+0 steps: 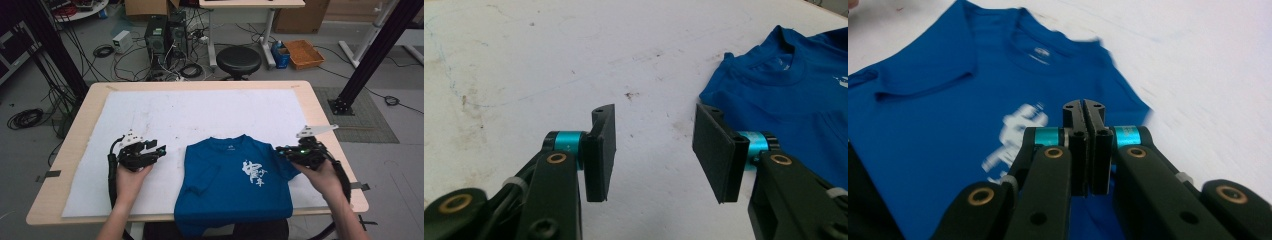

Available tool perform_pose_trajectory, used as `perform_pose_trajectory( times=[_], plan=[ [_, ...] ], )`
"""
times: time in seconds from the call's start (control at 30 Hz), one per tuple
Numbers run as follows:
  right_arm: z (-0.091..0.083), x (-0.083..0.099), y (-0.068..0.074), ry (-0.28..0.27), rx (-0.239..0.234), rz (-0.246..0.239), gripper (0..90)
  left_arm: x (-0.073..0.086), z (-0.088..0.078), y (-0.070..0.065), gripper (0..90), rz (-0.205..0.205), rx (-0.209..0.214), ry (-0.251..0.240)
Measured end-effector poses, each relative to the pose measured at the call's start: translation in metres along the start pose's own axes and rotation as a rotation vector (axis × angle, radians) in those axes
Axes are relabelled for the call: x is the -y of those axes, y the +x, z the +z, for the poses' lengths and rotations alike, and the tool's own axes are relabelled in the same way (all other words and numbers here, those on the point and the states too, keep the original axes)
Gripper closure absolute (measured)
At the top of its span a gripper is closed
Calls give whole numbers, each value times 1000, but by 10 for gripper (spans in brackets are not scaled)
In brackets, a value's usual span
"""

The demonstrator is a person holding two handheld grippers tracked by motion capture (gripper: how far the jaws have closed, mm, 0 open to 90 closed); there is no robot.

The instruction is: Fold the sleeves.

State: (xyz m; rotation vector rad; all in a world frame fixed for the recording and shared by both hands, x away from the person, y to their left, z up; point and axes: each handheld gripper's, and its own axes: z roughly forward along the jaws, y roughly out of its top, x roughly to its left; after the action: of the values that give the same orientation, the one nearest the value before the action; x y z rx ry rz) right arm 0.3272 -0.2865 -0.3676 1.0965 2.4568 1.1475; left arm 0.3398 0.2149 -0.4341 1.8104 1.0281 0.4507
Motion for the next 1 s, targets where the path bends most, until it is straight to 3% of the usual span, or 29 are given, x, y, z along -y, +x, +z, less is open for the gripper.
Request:
perform_pose_trajectory(
  times=[0.23, 0.33, 0.47, 0.63, 0.77, 0.87, 0.93, 1.0],
  plan=[
    [51, -24, 47, 29, 23, -91, 883, 1, 2, -1, 521, -2, 8, 17],
    [57, -26, 56, 1, 27, -119, 762, 1, 3, 0, 520, -1, 7, 25],
    [35, -14, 43, -64, 63, -74, 729, 2, 5, 0, 521, 1, 6, 36],
    [9, 26, 26, -68, 65, 21, 641, 2, 7, -1, 519, 0, 7, 40],
    [9, 55, 32, -34, 88, 29, 629, 1, 7, -3, 514, 0, 6, 41],
    [17, 60, 37, -5, 136, 14, 636, 1, 9, -5, 510, -2, 9, 47],
    [24, 59, 35, 13, 143, 20, 685, 1, 9, -6, 509, 3, 11, 50],
    [29, 59, 33, 24, 136, 3, 787, 1, 9, -7, 509, 9, 10, 53]
  ],
)
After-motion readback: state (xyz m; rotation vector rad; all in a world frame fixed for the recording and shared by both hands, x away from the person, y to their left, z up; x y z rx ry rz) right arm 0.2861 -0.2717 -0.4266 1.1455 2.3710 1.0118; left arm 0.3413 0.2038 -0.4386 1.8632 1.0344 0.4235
